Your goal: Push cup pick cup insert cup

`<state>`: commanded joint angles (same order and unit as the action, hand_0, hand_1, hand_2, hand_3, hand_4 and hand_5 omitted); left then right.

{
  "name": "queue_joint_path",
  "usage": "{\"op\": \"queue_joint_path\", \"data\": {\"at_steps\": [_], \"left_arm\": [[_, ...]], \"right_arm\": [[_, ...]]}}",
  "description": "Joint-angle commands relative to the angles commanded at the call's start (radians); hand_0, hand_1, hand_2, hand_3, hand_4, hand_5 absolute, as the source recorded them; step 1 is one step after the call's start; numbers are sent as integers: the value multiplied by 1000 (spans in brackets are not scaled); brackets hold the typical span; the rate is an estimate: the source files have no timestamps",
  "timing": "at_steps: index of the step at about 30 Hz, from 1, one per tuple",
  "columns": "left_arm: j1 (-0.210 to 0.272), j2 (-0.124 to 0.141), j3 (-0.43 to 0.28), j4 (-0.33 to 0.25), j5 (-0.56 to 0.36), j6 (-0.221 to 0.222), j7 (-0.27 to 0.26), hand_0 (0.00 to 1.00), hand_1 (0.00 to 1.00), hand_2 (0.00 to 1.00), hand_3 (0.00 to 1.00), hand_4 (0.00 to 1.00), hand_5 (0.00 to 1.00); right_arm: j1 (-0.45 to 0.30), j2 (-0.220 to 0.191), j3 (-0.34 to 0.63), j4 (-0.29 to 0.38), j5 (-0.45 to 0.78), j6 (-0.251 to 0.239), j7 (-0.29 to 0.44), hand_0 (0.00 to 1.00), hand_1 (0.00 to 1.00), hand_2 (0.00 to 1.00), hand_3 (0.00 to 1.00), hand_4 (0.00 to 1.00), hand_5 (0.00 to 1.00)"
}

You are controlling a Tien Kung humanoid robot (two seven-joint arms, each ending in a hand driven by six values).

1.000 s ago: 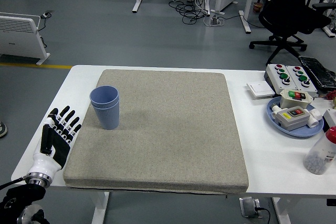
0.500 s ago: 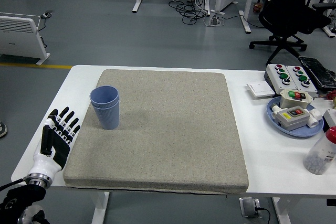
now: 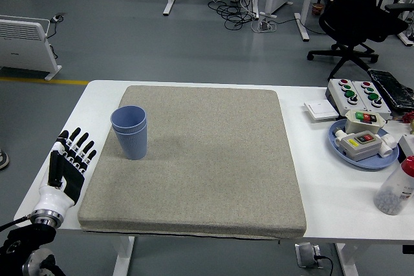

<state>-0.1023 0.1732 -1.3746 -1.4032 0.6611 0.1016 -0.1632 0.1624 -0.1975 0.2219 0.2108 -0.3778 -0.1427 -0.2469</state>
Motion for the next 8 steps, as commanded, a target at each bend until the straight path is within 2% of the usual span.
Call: {"op": "queue_joint_path", "data": {"at_steps": [8], "left_arm": [[0, 0, -2, 3, 0, 0, -1, 966, 972, 997, 989, 598, 998]], "right_arm": [[0, 1, 2, 0, -1, 0, -1, 708, 603, 687, 616, 189, 542]]}}
